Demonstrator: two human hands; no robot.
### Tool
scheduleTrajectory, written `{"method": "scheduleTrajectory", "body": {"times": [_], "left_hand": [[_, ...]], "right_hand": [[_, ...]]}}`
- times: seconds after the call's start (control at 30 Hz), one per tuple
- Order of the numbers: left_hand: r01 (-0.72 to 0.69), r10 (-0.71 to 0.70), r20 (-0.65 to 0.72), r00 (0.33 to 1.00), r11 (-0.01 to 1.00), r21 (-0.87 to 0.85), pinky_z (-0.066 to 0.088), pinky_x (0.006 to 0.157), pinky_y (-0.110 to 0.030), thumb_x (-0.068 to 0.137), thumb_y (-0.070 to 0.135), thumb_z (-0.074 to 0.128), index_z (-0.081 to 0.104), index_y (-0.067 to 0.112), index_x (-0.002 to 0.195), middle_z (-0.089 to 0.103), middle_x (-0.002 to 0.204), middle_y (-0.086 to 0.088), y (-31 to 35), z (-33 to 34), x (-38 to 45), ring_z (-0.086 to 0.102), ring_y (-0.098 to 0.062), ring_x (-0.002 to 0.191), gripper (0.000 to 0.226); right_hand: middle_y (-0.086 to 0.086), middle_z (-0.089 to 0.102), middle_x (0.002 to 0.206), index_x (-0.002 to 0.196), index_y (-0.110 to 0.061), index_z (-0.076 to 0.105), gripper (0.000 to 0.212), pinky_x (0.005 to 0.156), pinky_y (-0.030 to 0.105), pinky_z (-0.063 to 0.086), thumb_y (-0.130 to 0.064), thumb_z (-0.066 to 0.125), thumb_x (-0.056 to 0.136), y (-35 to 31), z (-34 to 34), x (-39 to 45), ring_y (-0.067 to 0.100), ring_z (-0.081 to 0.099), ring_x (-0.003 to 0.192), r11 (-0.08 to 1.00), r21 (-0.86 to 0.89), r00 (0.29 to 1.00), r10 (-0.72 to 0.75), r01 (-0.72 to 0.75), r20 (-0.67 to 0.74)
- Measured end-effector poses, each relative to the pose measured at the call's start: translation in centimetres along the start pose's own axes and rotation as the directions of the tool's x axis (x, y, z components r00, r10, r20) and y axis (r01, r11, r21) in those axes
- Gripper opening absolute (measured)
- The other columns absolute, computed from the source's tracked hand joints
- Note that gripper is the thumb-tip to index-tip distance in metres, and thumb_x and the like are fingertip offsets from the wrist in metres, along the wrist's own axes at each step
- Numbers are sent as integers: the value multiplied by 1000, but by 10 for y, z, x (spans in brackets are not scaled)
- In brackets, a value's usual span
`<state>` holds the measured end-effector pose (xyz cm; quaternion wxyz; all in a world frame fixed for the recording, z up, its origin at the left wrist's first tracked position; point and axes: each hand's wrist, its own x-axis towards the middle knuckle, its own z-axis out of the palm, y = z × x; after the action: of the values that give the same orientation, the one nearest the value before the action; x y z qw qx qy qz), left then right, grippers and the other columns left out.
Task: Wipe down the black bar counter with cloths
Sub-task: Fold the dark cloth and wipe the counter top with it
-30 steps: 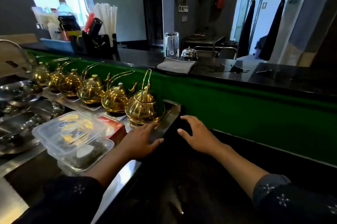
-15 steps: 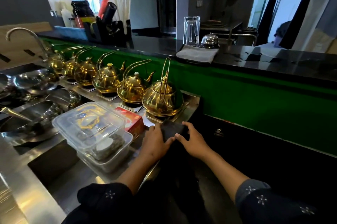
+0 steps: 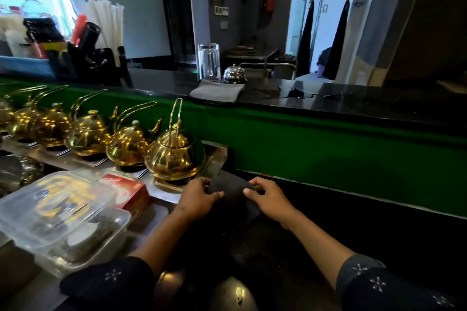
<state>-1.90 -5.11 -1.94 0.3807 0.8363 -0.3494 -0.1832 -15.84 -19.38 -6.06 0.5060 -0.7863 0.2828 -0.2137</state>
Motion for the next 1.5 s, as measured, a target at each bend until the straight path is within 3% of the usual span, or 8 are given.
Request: {"method": "scheduleTrajectory", "body": {"times": [0.23,0.4,0.53,0.67,0.87,1.07,1.37,1.5], "left_hand": [[-287,321,148,935,933,-217,56,80,-30,82,9,73,43,29,132,60,103,2,83,63,7,64,-16,95,61],[-121,380,350,856,807,-578,58,68,-36,80,-10,66,49,33,128,65,108,-19,139,98,0,70,-29,88,67],[-235,478,248,842,741,-629,57,80,-29,83,-7,65,67,22,111,68,111,-14,170,108,-3,68,-21,98,41],[-325,535,165,829,699,-637,58,81,-33,88,-4,61,64,18,120,63,119,-1,187,95,-3,70,-13,91,39],[-426,550,78,831,721,-547,51,66,-10,87,3,65,60,21,127,55,123,6,199,44,21,63,7,80,44],[-498,532,-29,846,772,-395,55,90,-39,84,7,69,61,24,124,60,121,-3,208,-2,83,65,-17,102,44],[-494,494,-3,870,870,-11,42,106,-35,86,12,67,58,18,131,59,129,-4,228,-21,205,55,-20,119,47],[-504,503,41,864,861,67,41,99,-25,90,19,63,54,20,135,61,126,-2,228,-23,245,58,-17,114,46]], "right_hand": [[14,71,91,89,-12,65,5,82,43,52,-15,65,92,6,-115,-36,18,63,82,993,-115,980,-16,-7,-197],[6,70,87,91,-14,67,2,80,38,52,-12,66,90,-5,-187,-70,10,62,80,973,-230,953,-64,-6,-297],[-5,69,82,86,-24,67,6,77,34,50,-18,68,88,-25,-224,-85,7,61,78,936,-352,933,-126,-1,-337],[1,73,84,87,-20,70,3,80,41,51,-22,70,85,-49,-239,-76,22,67,84,912,-410,914,-158,-10,-373],[-2,72,94,97,-20,72,10,84,31,51,-23,71,88,-109,-242,-29,13,66,90,867,-498,939,-185,17,-291],[5,71,99,101,-14,72,16,90,35,51,-23,71,88,-151,-230,46,19,65,95,842,-534,930,-254,78,-266],[6,68,105,101,-16,72,15,78,30,46,-22,72,88,-155,-221,177,18,60,92,793,-609,944,-190,-14,-270],[6,66,113,110,-19,67,21,86,34,47,-25,69,90,-151,-222,217,21,60,101,764,-642,945,-159,-66,-286]]}}
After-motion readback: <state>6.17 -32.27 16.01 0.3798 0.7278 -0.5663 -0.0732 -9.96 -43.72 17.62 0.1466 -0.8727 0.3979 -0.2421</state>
